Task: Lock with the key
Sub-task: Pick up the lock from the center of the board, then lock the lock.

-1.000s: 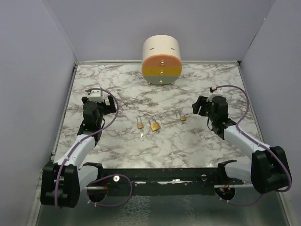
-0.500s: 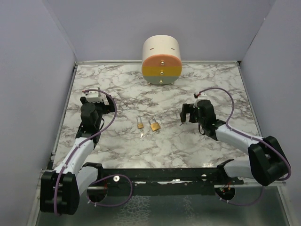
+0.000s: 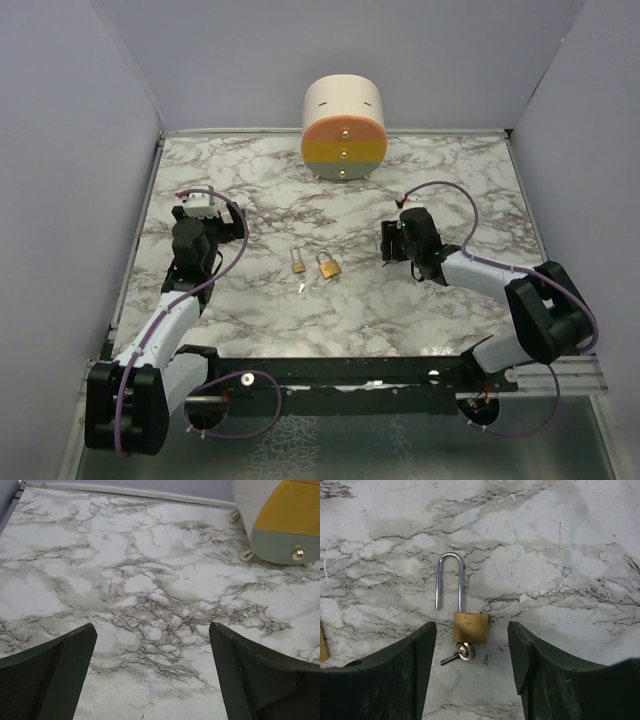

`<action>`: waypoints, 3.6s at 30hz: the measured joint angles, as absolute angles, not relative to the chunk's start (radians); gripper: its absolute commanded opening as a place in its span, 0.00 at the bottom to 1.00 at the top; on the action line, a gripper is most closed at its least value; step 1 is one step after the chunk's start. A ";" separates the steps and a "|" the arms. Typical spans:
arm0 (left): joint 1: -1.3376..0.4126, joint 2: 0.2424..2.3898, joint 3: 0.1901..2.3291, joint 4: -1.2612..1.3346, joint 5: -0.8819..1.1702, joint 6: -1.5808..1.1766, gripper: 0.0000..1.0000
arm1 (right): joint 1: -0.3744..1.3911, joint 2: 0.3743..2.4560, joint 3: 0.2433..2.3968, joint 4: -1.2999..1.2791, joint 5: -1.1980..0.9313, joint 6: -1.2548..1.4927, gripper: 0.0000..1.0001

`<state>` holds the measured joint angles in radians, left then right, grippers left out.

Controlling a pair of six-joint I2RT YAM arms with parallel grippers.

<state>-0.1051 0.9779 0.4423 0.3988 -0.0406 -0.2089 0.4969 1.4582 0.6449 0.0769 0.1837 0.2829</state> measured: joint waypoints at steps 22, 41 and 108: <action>-0.105 0.990 0.442 0.387 -0.025 -0.233 0.99 | 0.538 1.591 0.738 -0.040 0.258 0.320 0.43; -0.105 0.995 0.443 0.387 -0.025 -0.237 0.99 | 0.567 1.633 0.795 -0.065 0.329 0.362 0.01; -0.679 1.319 1.058 0.246 0.536 -0.369 0.64 | 0.582 0.961 0.354 0.871 -0.093 0.059 0.01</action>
